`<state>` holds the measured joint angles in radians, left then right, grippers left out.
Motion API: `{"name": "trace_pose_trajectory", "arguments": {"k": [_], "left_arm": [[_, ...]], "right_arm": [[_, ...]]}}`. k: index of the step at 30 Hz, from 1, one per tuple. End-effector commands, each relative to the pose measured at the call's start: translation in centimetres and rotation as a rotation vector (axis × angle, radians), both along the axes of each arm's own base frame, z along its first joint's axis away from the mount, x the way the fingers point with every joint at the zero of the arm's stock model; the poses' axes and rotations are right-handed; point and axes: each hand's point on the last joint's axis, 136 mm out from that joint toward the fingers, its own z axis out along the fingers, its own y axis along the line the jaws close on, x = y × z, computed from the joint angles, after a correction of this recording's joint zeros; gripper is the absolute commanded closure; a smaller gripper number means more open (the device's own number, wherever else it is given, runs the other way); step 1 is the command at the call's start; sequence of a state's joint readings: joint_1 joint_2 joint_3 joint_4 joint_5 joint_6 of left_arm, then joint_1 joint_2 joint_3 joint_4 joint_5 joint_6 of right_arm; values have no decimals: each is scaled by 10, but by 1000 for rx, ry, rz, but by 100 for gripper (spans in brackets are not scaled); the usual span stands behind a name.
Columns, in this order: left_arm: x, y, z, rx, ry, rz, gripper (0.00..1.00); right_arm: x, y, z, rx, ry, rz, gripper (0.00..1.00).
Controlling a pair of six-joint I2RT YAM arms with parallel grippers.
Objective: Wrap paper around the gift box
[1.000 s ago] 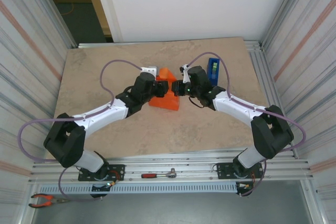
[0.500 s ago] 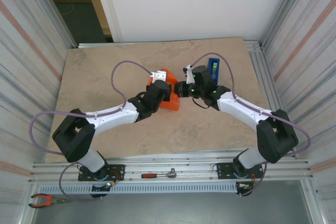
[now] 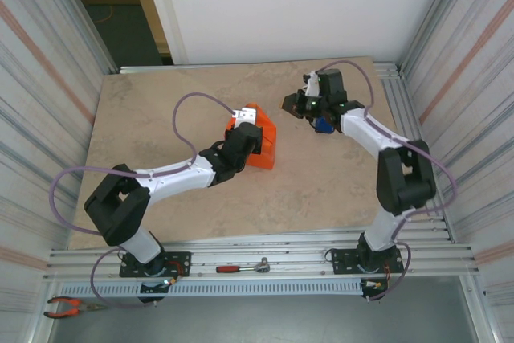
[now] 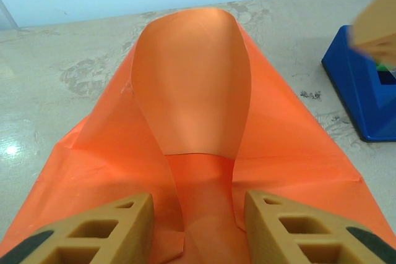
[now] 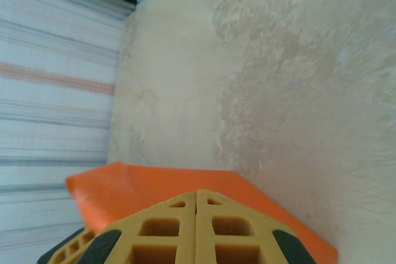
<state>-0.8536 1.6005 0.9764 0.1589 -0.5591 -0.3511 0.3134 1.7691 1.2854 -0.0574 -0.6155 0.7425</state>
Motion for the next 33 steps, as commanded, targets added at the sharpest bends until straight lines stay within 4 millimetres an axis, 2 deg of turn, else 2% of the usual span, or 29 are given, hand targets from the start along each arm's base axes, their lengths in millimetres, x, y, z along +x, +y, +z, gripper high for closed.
{"name": "trace_pose_trajectory", "arguments": {"k": [1,5,9,15,20,27,33], "left_arm": [[-41,10,-96,181,281,-73,57],[-42,10,-97,181,285,-76,57],[-42,12,-97,186,288,-67,58],[-42,12,-98,184,293,-61,58],[-43,14,-99,183,299,-54,58],[-44,13,-100,175,302,-52,58],[-44,13,-103,170,307,-50,58]], "right_arm": [[-2,32,-1,102,79,93,100],[-8,60,-11,120,126,169,100],[-25,74,-8,138,140,229,100],[-45,71,-4,140,151,244,100],[-64,67,-10,126,164,242,100],[-74,61,-5,114,151,230,100],[-82,63,-29,85,217,226,100]]}}
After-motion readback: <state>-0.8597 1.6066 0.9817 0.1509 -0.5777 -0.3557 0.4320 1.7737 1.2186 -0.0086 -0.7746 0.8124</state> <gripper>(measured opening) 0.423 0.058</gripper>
